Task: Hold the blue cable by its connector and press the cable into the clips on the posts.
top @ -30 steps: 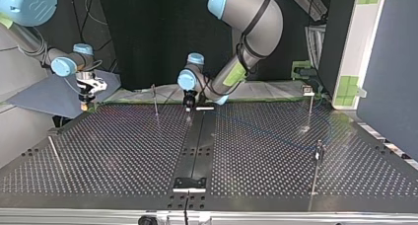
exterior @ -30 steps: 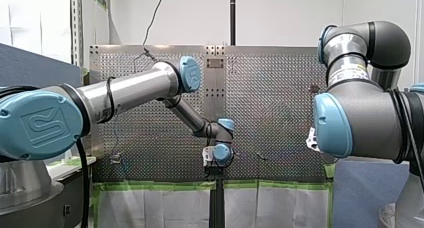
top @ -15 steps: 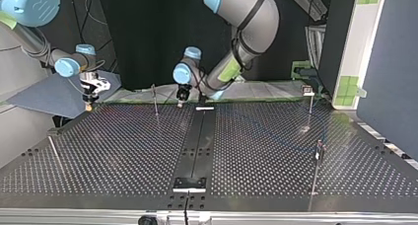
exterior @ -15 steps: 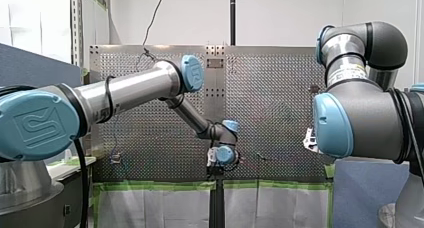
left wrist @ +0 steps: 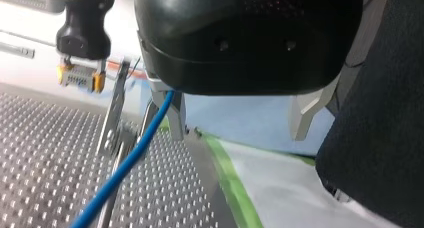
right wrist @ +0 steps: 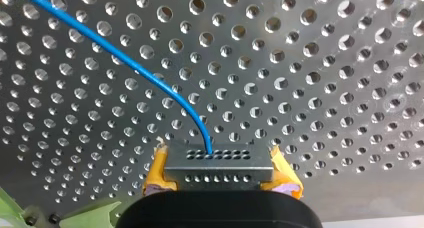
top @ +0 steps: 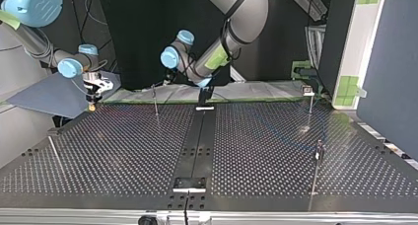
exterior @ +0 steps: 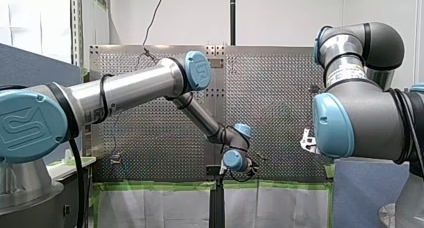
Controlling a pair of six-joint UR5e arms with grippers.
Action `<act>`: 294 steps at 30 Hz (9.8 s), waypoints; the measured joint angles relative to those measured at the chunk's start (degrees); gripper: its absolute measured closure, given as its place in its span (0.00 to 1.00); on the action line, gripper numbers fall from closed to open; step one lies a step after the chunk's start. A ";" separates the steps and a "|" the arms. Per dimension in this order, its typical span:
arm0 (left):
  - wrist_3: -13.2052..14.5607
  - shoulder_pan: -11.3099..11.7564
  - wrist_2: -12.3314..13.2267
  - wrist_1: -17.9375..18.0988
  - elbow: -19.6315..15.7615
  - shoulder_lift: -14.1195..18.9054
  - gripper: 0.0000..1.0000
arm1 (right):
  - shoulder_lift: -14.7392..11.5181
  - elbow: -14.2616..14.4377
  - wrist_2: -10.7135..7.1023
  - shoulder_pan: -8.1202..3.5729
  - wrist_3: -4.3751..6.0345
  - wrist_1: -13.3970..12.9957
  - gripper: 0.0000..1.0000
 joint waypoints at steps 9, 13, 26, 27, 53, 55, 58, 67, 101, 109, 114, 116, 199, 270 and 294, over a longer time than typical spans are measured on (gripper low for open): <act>-2.07 -0.77 -3.45 0.85 0.66 2.15 0.00 | 0.03 -0.02 0.00 0.29 -0.09 0.40 1.00; -2.71 -1.08 -5.35 1.17 0.92 2.88 0.00 | 0.02 -0.01 0.00 0.34 -0.10 0.50 1.00; -2.95 -3.28 -4.83 0.87 0.95 3.10 0.00 | 0.03 0.03 0.00 0.56 -0.19 0.80 1.00; -2.95 -3.41 -4.74 0.91 0.95 3.10 0.00 | 0.04 0.05 0.00 0.58 -0.19 0.80 1.00; -4.42 -3.82 -5.98 5.51 -1.64 3.01 0.00 | 0.03 0.00 0.00 0.69 -0.19 0.73 1.00; -4.47 -3.81 -6.09 5.34 -1.63 3.01 0.00 | 0.03 0.00 0.00 0.74 -0.19 0.75 1.00; -4.53 -3.80 -6.18 5.19 -1.62 3.01 0.00 | 0.02 -0.01 0.00 0.78 -0.19 0.78 1.00; -4.88 -3.85 -7.06 4.23 -1.67 3.01 0.00 | 0.01 0.00 0.00 0.99 -0.19 0.81 1.00; -8.63 -2.82 -11.49 9.65 -11.94 13.81 0.00 | 0.00 -0.01 0.03 1.24 -0.19 1.30 1.00; -12.35 -1.43 -11.85 12.47 -16.37 18.27 0.00 | 0.03 -0.01 0.05 1.32 -0.19 1.38 1.00; -13.71 -1.48 -10.96 11.27 -18.93 20.81 0.00 | 0.03 -0.01 0.05 1.48 -0.19 1.42 1.00; -13.79 -1.61 -10.90 10.49 -19.90 21.79 0.00 | 0.03 -0.01 0.05 1.57 -0.19 1.42 1.00; -21.42 0.68 -11.36 30.27 -66.10 62.22 0.00 | -1.67 0.28 1.18 5.77 -6.87 8.12 1.00; -17.73 0.98 -13.06 42.49 -78.31 56.45 0.00 | -12.84 4.48 1.41 9.06 -10.38 8.54 1.00; -17.73 0.98 -13.06 42.48 -78.31 56.45 0.00 | -12.84 4.47 1.41 9.06 -10.39 8.55 1.00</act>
